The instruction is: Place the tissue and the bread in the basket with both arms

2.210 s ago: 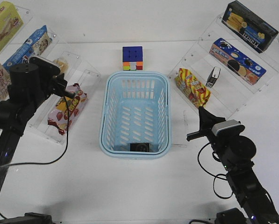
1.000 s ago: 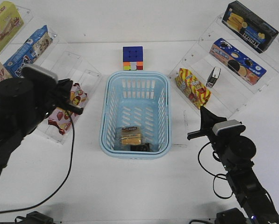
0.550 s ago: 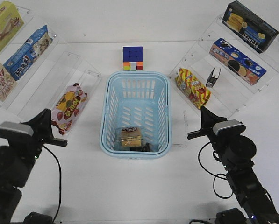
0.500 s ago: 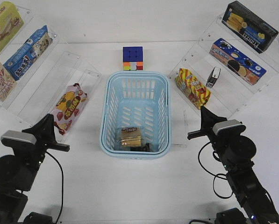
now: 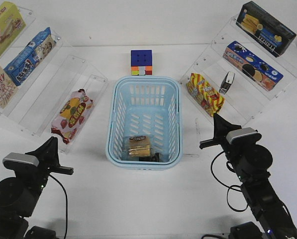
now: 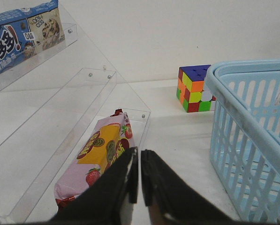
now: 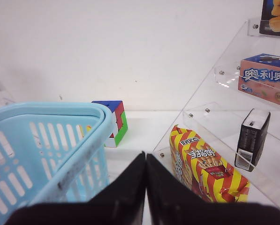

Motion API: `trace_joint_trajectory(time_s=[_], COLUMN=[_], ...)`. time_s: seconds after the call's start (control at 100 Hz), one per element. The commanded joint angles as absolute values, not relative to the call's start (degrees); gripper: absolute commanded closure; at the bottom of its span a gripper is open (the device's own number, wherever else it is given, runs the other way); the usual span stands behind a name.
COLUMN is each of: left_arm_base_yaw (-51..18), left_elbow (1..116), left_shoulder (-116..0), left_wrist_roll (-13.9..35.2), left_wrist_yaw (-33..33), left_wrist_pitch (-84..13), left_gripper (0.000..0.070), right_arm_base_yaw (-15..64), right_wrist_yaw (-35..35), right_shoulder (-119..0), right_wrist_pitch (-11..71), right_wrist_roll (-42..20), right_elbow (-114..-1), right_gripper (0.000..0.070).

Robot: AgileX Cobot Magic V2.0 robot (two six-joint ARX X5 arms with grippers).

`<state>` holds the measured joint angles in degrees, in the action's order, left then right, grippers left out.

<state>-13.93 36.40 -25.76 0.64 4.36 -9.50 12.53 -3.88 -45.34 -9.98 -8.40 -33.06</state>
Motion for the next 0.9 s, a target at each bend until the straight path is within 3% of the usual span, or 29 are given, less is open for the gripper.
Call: trace_joint_trajectory(time_s=[0.0, 0.11, 0.33, 0.59, 0.89], left_arm_base_yaw=[-13.91, -11.55, -3.73, 0.34, 0.36], left_elbow=[36.97, 34.0, 16.71, 3.9, 0.78], left_shoulder=[-24.86, -22.35, -11.7, 0.05, -0.19], left_wrist_roll=[-0.58, -0.14, 2.09, 4.14, 2.13], left_wrist_yaw=[4.67, 6.0, 5.98, 2.92, 0.99], left_wrist_pitch=[-8.95, -6.61, 4.23, 4.25, 2.11], left_gripper=[0.0699, 0.0699, 0.0699, 0.0699, 0.0699], right_arm_base_yaw=[12.67, 12.67, 12.67, 12.67, 12.69], right_wrist_yaw=[-3.84, -3.84, -3.81, -3.84, -3.9], right_shoulder=[-45.43, -45.43, -45.43, -45.43, -45.43], right_wrist_pitch=[-10.68, -10.68, -10.68, -10.68, -10.7], right_wrist_roll=[-8.95, -8.95, -8.95, -8.95, -8.95], right_elbow=[-33.87, -33.87, -33.87, -33.87, -33.89], right_gripper=[0.0699, 0.0699, 0.0699, 0.0699, 0.0699])
